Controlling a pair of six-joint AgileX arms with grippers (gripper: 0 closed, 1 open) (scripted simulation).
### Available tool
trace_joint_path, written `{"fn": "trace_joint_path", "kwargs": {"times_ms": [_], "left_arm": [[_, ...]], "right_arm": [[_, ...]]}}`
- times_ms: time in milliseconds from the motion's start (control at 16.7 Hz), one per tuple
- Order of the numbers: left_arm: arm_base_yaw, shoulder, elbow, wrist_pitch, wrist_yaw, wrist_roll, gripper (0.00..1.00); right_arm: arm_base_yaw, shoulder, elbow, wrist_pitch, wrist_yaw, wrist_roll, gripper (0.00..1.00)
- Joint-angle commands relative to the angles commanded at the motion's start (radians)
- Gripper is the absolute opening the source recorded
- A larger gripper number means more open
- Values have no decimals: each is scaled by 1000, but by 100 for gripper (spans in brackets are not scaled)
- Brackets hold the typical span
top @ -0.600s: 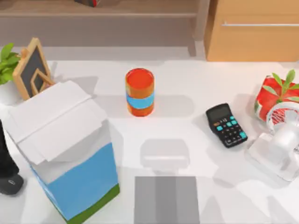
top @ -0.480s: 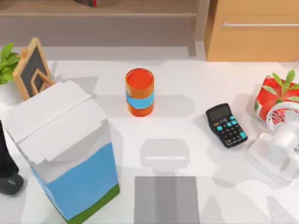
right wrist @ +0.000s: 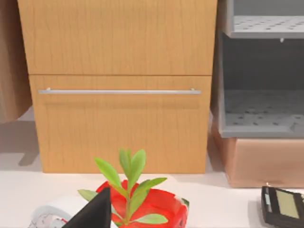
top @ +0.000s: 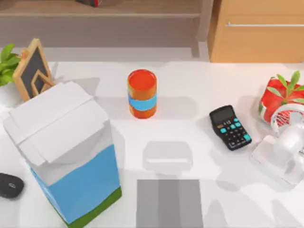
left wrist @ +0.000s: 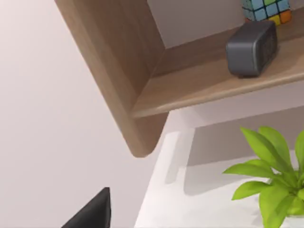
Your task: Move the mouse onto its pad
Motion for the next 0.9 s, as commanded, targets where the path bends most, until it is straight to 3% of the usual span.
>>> {"fn": "trace_joint_path", "kwargs": {"times_ms": [240, 600, 900], "left_arm": [[22, 312, 283, -177, -27, 431, 100], [-9, 795, 600, -632, 12, 1127, 100], [-64, 1085, 693, -956, 84, 1467, 100]], "right_arm": [[0, 0, 0, 0, 0, 0, 100], [0, 0, 0, 0, 0, 0, 100], [0, 0, 0, 0, 0, 0, 100]]}}
